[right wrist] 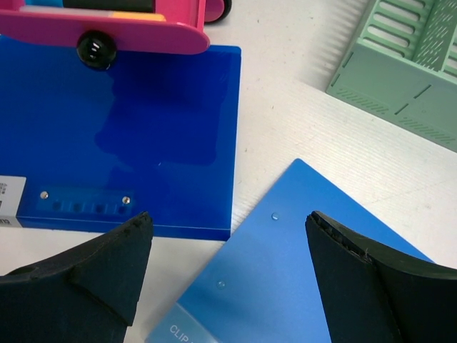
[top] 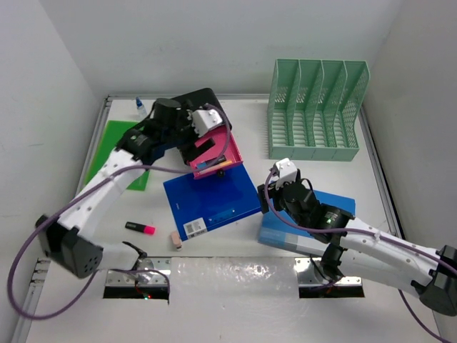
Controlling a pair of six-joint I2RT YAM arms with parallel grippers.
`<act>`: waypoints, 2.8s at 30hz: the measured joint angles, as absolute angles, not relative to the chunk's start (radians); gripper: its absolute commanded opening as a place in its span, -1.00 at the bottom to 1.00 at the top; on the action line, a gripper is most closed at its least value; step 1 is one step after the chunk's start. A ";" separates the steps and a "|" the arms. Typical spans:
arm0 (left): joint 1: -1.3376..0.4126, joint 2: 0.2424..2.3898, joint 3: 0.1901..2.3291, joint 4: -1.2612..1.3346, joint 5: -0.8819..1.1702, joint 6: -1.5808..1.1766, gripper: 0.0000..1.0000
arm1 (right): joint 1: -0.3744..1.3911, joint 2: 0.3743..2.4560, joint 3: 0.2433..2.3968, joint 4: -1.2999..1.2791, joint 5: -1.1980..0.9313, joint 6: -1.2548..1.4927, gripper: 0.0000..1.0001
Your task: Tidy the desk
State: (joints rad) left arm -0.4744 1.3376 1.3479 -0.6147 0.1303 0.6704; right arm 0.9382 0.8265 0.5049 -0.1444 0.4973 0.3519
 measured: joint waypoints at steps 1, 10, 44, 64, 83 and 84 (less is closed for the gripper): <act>-0.467 1.307 1.348 -0.649 0.118 0.698 0.87 | 0.938 0.831 0.505 -0.144 0.496 0.352 0.70; -0.076 1.147 1.063 -1.037 0.035 1.073 0.86 | 0.938 0.845 0.503 -0.142 0.482 0.351 0.70; -0.059 1.133 0.628 -0.889 0.154 1.327 -1.00 | 0.938 0.839 0.468 -0.133 0.460 0.363 0.70; -0.487 1.382 1.229 -0.550 0.245 0.580 -1.00 | 0.938 0.851 0.468 -0.124 0.488 0.413 0.70; -0.536 1.595 1.460 -0.557 0.097 0.497 0.26 | 0.938 0.982 0.468 0.043 0.411 0.382 0.65; -0.536 1.594 1.488 -0.570 0.107 0.488 0.26 | 0.938 0.995 0.468 0.067 0.405 0.376 0.63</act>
State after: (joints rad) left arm -0.5362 1.5944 1.4879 -0.5701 0.1074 0.4885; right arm 0.9382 0.9947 0.4679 0.0669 0.4053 0.3756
